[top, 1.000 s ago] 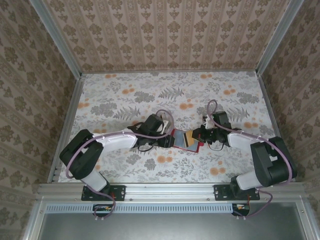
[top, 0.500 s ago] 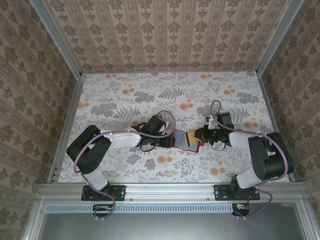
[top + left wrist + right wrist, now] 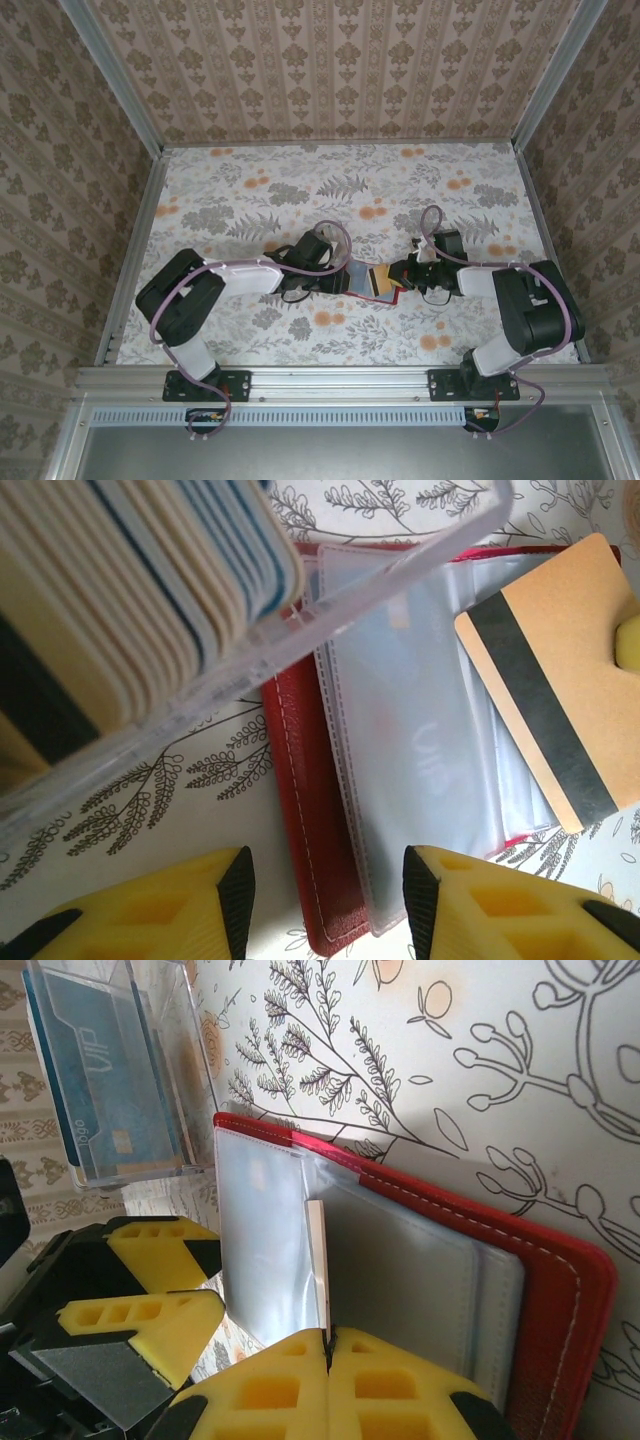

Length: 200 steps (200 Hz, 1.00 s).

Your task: Put the credit cards into the card holder

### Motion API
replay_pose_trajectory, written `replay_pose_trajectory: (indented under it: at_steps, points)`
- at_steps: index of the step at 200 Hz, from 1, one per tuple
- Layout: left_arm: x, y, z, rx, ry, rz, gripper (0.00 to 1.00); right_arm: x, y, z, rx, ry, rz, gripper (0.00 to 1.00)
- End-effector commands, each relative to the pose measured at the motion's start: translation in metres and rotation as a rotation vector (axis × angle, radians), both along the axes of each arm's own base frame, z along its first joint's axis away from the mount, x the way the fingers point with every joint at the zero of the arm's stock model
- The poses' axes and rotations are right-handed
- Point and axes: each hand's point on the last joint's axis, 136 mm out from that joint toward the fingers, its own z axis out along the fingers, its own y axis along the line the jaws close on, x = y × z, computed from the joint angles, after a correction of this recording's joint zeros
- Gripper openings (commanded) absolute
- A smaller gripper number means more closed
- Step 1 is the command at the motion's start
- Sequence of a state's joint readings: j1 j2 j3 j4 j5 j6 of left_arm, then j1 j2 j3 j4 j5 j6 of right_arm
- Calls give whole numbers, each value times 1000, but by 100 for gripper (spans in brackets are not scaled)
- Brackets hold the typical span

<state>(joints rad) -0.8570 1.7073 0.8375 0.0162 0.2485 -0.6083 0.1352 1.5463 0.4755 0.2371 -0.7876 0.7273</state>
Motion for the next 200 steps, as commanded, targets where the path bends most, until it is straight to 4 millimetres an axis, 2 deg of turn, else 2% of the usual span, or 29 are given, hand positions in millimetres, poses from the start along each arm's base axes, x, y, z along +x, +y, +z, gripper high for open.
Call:
replay_pose_trajectory:
  at_steps: [1, 34, 79, 160, 200]
  points:
    - [3, -2, -5, 4, -3, 12, 44, -2, 3, -9, 34, 45, -2, 0]
    - [3, -7, -8, -10, 12, 9, 34, 4, 6, -13, 73, 57, -18, 0]
    - [1, -4, -11, 1, 26, 25, 17, 8, 8, -14, 90, 64, -19, 0]
    - [3, 1, -15, 41, 22, 36, 16, 14, 12, -15, 94, 55, 12, 3]
    - [7, 8, -13, 48, 7, 62, 14, 27, 14, -18, 111, 40, 3, 0]
